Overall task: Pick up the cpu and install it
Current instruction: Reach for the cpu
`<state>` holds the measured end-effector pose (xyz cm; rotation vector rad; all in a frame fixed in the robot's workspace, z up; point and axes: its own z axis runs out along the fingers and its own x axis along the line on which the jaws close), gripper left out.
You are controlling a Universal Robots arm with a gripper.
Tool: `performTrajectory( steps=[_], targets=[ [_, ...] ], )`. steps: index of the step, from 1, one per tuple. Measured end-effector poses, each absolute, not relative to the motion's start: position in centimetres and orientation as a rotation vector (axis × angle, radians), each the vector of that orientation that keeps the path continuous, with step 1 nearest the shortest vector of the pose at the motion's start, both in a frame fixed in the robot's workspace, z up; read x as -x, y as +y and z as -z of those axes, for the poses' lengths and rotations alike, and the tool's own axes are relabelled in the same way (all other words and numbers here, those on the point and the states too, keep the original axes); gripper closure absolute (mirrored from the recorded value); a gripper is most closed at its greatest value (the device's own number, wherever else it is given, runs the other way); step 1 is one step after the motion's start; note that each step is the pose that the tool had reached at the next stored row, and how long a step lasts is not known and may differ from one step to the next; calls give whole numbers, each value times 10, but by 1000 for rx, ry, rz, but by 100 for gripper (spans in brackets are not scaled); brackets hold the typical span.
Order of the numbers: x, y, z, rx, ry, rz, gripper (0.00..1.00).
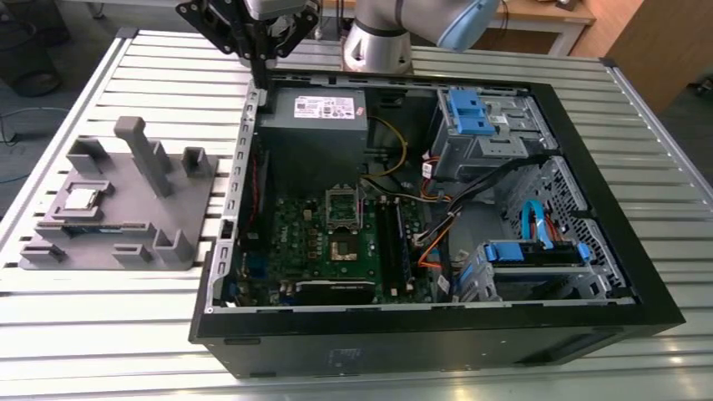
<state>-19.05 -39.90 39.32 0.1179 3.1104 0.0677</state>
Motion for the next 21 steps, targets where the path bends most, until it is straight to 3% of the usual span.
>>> performTrajectory(
  steps=[21],
  targets=[
    [229,-399,-393,-117,3099,-68,89]
  ],
)
